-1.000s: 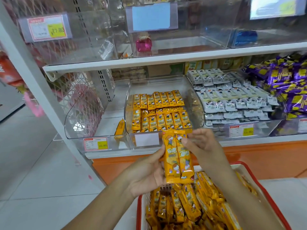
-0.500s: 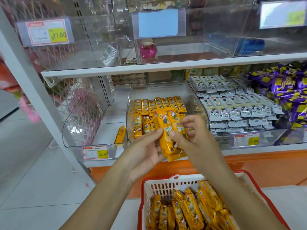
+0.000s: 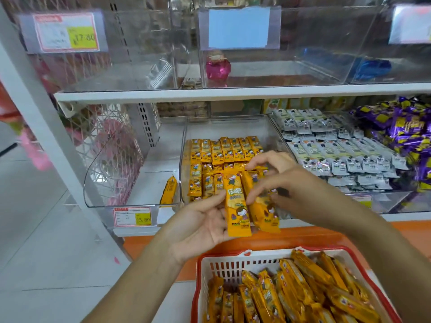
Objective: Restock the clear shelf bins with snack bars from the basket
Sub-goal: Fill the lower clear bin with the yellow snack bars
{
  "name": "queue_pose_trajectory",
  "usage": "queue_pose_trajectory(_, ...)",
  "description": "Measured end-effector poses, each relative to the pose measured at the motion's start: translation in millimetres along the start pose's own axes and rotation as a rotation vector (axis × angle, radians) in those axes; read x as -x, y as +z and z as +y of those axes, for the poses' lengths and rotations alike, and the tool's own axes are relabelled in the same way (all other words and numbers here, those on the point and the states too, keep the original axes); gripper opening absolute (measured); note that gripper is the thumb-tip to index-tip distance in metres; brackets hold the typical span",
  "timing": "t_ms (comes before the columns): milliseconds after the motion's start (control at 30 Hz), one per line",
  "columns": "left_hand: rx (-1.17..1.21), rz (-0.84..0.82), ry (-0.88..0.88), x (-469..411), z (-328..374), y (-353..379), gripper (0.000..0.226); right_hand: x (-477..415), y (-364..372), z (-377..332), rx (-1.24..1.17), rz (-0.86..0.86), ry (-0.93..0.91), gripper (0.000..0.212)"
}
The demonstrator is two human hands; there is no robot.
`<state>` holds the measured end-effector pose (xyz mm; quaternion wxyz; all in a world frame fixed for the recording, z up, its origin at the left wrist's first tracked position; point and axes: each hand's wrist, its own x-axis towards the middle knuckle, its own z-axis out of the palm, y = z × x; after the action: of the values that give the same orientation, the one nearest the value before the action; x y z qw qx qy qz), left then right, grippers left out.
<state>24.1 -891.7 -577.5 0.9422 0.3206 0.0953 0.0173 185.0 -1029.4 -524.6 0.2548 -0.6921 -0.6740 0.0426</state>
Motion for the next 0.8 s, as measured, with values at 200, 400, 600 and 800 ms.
queue_pose_trajectory(200, 0.036, 0.1, 0.049, -5, -1, 8, 0.034, 4, 24, -1, -0.178, 0.232, 0.053, 0.045)
queue_pose_trajectory(400, 0.033, 0.157, 0.133, -16, -5, 14, 0.043, 7, 50, -11, -0.493, 0.369, 0.185, 0.017)
queue_pose_trajectory(600, 0.018, 0.191, 0.163, -21, -8, 17, 0.044, 4, 63, -19, -0.628, 0.525, 0.435, 0.041)
queue_pose_trajectory(800, -0.001, 0.239, 0.201, -23, -11, 15, 0.047, -1, 59, -26, -0.546, 0.363, 0.564, 0.045)
